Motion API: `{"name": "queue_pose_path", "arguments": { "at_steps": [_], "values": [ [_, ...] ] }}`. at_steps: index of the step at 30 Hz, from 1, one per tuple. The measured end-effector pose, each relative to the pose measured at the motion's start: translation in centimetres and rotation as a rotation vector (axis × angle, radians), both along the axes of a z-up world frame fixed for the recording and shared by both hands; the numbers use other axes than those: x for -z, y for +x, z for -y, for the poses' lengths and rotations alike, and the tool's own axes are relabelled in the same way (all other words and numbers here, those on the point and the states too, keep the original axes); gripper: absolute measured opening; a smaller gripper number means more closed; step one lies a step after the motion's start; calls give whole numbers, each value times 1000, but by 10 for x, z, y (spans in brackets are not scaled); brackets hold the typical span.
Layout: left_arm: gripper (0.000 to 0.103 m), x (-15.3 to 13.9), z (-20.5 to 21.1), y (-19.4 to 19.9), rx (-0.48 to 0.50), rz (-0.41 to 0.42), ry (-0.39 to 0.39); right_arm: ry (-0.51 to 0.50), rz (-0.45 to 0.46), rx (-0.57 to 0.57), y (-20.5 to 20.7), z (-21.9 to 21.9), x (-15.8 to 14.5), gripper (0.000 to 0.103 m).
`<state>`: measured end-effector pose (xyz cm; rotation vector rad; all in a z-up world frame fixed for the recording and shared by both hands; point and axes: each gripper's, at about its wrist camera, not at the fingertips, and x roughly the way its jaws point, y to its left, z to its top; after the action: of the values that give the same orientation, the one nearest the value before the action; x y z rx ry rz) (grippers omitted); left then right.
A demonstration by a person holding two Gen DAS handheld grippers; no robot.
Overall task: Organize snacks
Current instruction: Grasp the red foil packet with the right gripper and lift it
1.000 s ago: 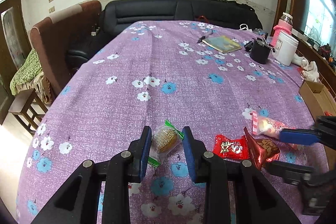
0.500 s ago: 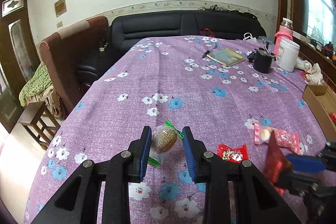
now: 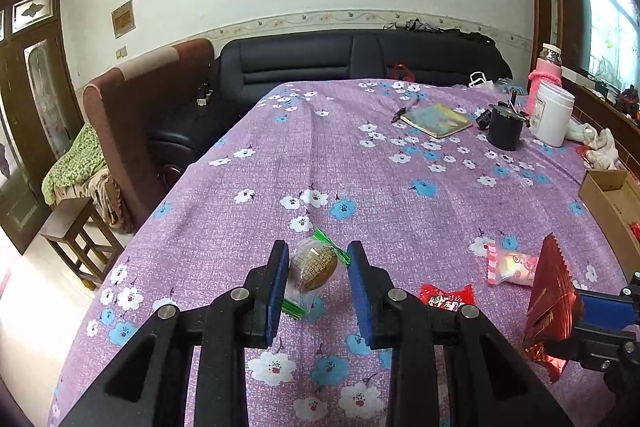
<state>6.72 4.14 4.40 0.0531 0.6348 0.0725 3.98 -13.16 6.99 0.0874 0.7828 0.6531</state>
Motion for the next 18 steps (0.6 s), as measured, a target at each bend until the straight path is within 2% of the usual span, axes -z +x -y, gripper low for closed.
{"name": "queue_pose_path", "arguments": {
  "at_steps": [18],
  "values": [
    [32, -3, 0, -2, -5, 22, 10, 7, 0, 26, 4, 8, 1, 21]
  ]
}}
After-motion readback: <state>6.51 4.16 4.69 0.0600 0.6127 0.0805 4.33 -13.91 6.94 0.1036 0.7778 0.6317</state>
